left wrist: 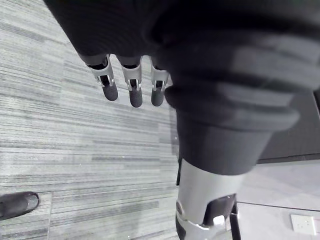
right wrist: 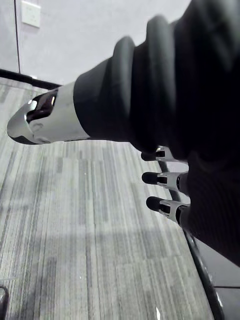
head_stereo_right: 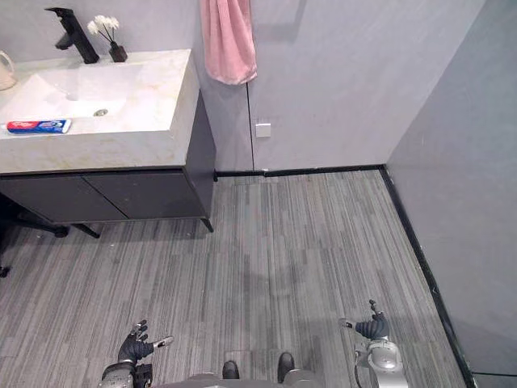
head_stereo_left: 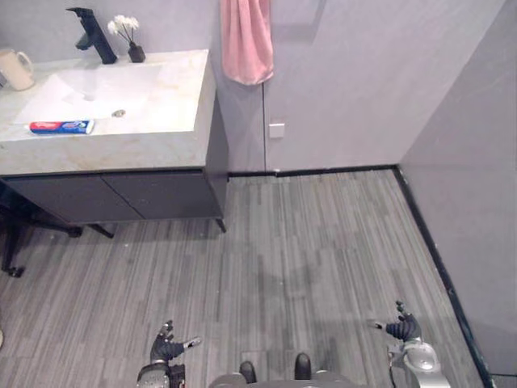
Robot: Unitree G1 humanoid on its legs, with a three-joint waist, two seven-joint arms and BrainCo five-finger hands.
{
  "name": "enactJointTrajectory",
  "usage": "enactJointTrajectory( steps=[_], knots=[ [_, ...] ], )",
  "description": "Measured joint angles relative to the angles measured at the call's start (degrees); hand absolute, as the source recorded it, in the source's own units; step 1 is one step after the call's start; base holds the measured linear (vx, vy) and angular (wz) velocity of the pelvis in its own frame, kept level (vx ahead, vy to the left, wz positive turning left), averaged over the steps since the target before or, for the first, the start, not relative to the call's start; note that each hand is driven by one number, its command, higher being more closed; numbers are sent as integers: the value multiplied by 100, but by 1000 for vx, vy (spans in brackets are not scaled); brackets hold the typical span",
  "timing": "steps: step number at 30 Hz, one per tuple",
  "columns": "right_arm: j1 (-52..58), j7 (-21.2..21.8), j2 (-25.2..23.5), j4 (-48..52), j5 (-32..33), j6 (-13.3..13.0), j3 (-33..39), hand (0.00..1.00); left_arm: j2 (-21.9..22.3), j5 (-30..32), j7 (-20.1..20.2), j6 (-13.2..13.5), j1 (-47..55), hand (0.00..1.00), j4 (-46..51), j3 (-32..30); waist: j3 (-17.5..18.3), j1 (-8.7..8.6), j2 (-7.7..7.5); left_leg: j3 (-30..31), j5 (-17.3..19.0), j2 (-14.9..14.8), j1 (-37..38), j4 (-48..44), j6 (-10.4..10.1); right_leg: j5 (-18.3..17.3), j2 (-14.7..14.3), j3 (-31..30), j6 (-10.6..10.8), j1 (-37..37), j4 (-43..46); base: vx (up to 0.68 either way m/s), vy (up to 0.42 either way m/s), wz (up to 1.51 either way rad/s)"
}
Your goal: Organize washtable
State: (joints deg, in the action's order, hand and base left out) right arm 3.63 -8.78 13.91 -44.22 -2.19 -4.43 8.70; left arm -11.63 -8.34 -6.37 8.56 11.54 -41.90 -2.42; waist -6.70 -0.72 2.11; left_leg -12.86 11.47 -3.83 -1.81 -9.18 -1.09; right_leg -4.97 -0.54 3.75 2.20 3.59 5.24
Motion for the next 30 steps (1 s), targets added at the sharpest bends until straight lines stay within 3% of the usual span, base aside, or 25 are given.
enactJointTrajectory(
  steps=[2, 4, 6, 8, 10, 11, 13, 14, 15, 16, 17, 19, 20, 22, 23, 25, 26, 28, 29, 30],
  knots=[
    [-104, -13, -4, 5, 35, 68, 1, 0, 1, -4, -2, -3, -69, 0, 197, 16, -66, -14, -1, -154, 299, 40, -78, -376, 116, -515, 150, -53, 214, 586, 1263, 165, 100, -33],
    [-179, -25, -17, 18, 62, 97, -8, 0, -16, -5, -7, -3, -191, 0, 270, 58, -197, -31, -3, -171, 426, 105, -17, -606, 194, -680, 335, 73, 280, 1013, 2429, 188, 137, -12],
    [-235, -50, -44, 71, 61, 108, -56, 0, -169, -4, -11, 5, -291, 0, 463, 222, -474, -135, -84, -152, 694, 163, 365, -678, 301, -768, 704, 510, 254, 1494, 3930, 251, 91, 4],
    [-276, -54, -39, 71, 61, 112, -67, 0, -235, -4, -20, 3, -355, 0, 470, 236, -533, -130, -111, -156, 852, 185, 572, -668, 284, -1077, 887, 795, 168, 1721, 4138, 310, 47, -7],
    [-418, -56, 20, 70, 62, 113, -84, 0, -254, -6, -24, 0, -460, 0, 471, 231, -608, -182, -108, -124, 859, 93, 805, -525, 277, -1177, 851, 1021, 155, 2018, 3829, 315, -16, 3],
    [-467, -62, 105, 75, 62, 110, -84, 0, -235, -11, -23, 1, -580, 0, 473, 244, -702, -201, 51, -64, 852, -26, 914, -423, 262, -1142, 769, 1210, 135, 2249, 3456, 410, -77, 23],
    [-461, -84, 219, 82, 61, 111, -84, 0, -216, -13, -31, 4, -726, 0, 490, 241, -718, -228, 8, 0, 837, -109, 1135, -269, -41, -649, 596, 1315, 15, 2432, 2573, 515, -115, 29],
    [-376, -110, 231, 129, 62, 113, -79, 0, -245, -12, -30, 5, -729, 0, 511, 240, -684, -254, -94, 52, 923, -85, 1346, -242, -239, -89, 575, 1329, -211, 2439, 2081, 588, -166, 32],
    [-332, -106, 271, 190, 62, 125, -79, 0, -148, -12, -40, -3, -694, 0, 503, 225, -682, -321, 48, 147, 1026, -226, 1449, -359, -417, 142, 559, 1378, -587, 2457, 2469, 596, -168, 25],
    [-333, -107, 228, 228, 63, 132, -86, 0, -142, -12, -36, 1, -676, 0, 539, 228, -663, -322, 78, 171, 958, -324, 1371, -559, -531, -55, 531, 1434, -622, 2465, 2608, 591, -198, 10],
    [-354, -98, 193, 333, 61, 127, -214, 0, -114, -11, -28, 4, -710, 0, 543, 242, -661, -321, 62, 189, 682, -383, 1070, -1346, -665, -382, 508, 1414, -654, 2389, 2702, 602, -221, -10],
    [-456, -95, 173, 349, 60, 127, -344, 0, 14, -13, -11, -5, -715, 0, 543, 240, -729, -259, 148, 247, -259, -762, 328, -3326, -438, -516, 243, 1379, -721, 1780, 2260, 685, -248, -21],
    [-474, -99, 157, 346, 62, 119, -434, 0, 58, -16, -3, -7, -710, 0, 546, 258, -782, -165, 173, 243, -130, -1031, -81, -4623, -314, -517, 36, 1336, -731, 1150, 1833, 599, -175, -25],
    [-489, -107, 105, 333, 82, 85, -457, 0, 80, -32, -3, -6, -707, 0, 562, 281, -861, -47, 45, 141, 44, -1116, -561, -5600, -46, -530, -38, 1179, -747, 248, 1305, 550, -110, -29],
    [-504, -112, 108, 325, 174, 65, -435, 0, 89, -76, -9, -4, -693, 0, 617, 282, -852, 8, -32, 20, 105, -1097, -961, -5670, 49, -530, -29, 1081, -747, -164, 975, 509, -59, -30],
    [-579, -123, 108, 266, 207, 59, -396, 0, 87, -112, -26, -1, -685, 0, 722, 276, -857, 76, -51, -8, 196, -1005, -1527, -5301, 51, -537, -22, 999, -734, -529, 620, 434, -12, -32],
    [-607, -127, 93, 222, 228, 68, -382, 0, 91, -117, -33, -3, -694, 0, 772, 277, -884, 167, -92, 1, 207, -854, -1897, -4656, 52, -575, 42, 947, -668, -750, 409, 571, 78, -34],
    [-641, -137, -46, 165, 239, 93, -219, 0, 191, -117, -73, -57, -733, 0, 769, 229, -955, 166, -164, 20, 120, -390, -2154, -2931, -3, -681, 217, 944, -484, -1202, 153, 593, 123, -18],
    [-638, -156, -95, 91, 250, 97, -153, 0, 248, -118, -138, -64, -735, 0, 769, 224, -975, 180, -199, 51, -86, -234, -2151, -2035, -92, -773, 292, 959, -332, -1403, 61, 542, 171, -9],
    [-617, -192, -100, 24, 262, 100, -130, 0, 318, -118, -158, -72, -713, 0, 772, 224, -892, 184, -39, 137, -712, -65, -2113, -883, -40, -909, 249, 959, -142, -1637, -45, 550, 189, -16]
  ],
)
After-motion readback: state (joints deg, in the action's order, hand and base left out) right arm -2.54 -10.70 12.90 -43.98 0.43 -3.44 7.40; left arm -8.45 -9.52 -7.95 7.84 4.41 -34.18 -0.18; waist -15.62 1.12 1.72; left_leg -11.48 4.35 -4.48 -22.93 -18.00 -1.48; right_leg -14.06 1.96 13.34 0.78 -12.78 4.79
